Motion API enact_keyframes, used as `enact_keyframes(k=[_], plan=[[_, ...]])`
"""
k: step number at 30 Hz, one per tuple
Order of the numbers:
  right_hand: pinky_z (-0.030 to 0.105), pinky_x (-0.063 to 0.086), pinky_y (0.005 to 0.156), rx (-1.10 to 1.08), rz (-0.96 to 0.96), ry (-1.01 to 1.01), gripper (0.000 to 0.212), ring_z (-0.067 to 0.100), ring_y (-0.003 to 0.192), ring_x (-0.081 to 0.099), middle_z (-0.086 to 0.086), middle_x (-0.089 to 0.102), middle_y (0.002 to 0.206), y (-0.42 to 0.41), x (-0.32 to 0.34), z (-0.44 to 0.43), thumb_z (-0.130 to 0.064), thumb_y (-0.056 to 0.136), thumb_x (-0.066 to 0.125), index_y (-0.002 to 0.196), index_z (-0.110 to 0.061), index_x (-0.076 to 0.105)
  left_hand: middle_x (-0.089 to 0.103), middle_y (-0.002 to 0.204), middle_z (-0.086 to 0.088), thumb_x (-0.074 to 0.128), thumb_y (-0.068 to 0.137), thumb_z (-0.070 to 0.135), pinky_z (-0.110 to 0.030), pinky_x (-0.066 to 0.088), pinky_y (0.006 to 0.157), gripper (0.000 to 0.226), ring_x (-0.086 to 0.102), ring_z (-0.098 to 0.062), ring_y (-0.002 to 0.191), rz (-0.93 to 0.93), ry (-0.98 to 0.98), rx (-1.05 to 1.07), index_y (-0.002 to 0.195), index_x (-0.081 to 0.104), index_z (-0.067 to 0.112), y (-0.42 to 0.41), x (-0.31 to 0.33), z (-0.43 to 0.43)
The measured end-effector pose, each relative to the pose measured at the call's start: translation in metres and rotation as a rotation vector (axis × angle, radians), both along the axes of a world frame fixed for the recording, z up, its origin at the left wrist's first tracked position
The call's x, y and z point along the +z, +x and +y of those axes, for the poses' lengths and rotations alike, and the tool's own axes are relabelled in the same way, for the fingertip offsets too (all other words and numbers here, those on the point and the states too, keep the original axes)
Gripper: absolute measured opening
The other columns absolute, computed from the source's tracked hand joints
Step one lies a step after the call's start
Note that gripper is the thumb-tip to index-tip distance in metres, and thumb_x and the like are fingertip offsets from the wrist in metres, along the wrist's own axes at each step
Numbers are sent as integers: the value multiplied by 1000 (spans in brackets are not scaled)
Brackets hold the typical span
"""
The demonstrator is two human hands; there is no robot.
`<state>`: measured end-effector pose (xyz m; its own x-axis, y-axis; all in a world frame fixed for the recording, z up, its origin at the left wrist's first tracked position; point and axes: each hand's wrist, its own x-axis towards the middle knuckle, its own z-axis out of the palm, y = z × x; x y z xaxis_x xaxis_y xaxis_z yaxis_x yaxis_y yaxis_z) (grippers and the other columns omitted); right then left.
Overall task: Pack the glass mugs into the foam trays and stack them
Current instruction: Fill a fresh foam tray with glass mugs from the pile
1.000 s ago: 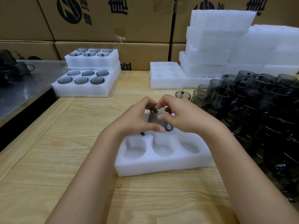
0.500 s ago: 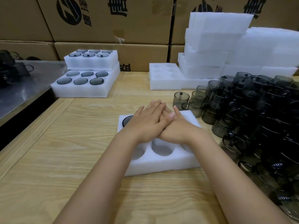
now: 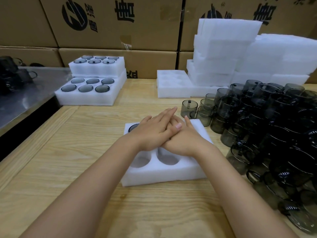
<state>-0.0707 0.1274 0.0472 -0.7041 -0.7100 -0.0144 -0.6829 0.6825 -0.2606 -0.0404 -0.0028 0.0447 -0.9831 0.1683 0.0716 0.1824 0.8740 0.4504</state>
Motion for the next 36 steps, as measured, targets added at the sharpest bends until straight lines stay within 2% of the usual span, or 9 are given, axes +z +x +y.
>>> enact_keyframes(k=[3, 6, 8, 10, 15, 20, 28, 33, 36], plan=[[44, 32, 106, -11, -15, -62, 47, 24, 127, 39, 3, 45, 133, 2, 18, 17, -36, 88, 48, 132, -20, 45, 21, 158, 9, 26, 95, 57, -34, 9, 117, 65, 18, -3, 139, 48, 45, -16, 151, 2, 36, 2, 1, -2], [35, 46, 80, -303, 177, -159, 26, 30, 104, 57, 7, 62, 110, -8, 47, 52, -37, 89, 51, 100, -14, 60, 29, 154, 10, 38, 94, 57, -25, 13, 109, 66, 24, -6, 134, 42, 31, -3, 151, 15, 32, 4, 3, -6], [31, 39, 66, -574, 409, -205, 26, 34, 92, 59, 13, 65, 98, -14, 65, 79, -37, 88, 54, 91, -13, 62, 44, 145, 10, 41, 95, 52, -29, 12, 112, 55, 34, -7, 126, 40, 17, 68, 145, 34, 30, 6, 4, -10], [35, 37, 66, -747, 560, -149, 31, 38, 98, 56, 20, 63, 99, -18, 72, 100, -36, 89, 58, 96, -6, 64, 55, 134, 9, 41, 96, 49, -37, 15, 115, 47, 41, -9, 116, 63, -1, 199, 138, 44, 28, 9, 4, -16], [35, 37, 63, -866, 365, 1, 27, 37, 88, 54, 16, 53, 86, -26, 65, 116, -29, 90, 61, 88, -2, 58, 63, 112, 5, 37, 96, 47, -34, 32, 95, 40, 53, -21, 111, 122, -126, 319, 127, 54, 28, 12, -1, -17], [32, 33, 54, -1013, 290, 69, 35, 31, 68, 45, 10, 38, 63, -32, 63, 118, -15, 88, 63, 62, -10, 40, 57, 102, 13, 41, 94, 39, -31, 29, 81, 33, 50, -14, 93, 82, -102, 245, 122, 56, 33, 10, 1, -23], [37, 40, 61, -1007, 254, 61, 26, 35, 73, 46, 18, 48, 78, -31, 60, 117, 4, 82, 58, 65, -5, 41, 48, 81, 24, 45, 91, 36, -29, 29, 78, 38, 46, 10, 66, 32, -62, 208, 127, 54, 34, 12, 6, -26], [38, 41, 62, -989, 252, -34, 16, 39, 79, 52, 19, 45, 79, -30, 62, 119, 1, 84, 58, 72, -1, 48, 59, 100, 12, 40, 94, 35, -30, 31, 81, 37, 50, 7, 67, -90, -135, 198, 131, 48, 36, 16, 17, -24], [37, 41, 64, -979, 221, -120, 9, 39, 80, 52, 21, 52, 88, -30, 65, 123, -2, 86, 58, 93, 0, 64, 59, 119, 2, 35, 98, 48, -36, 28, 100, 45, 54, -14, 104, -204, -222, 248, 141, 36, 34, 15, 29, -15]])
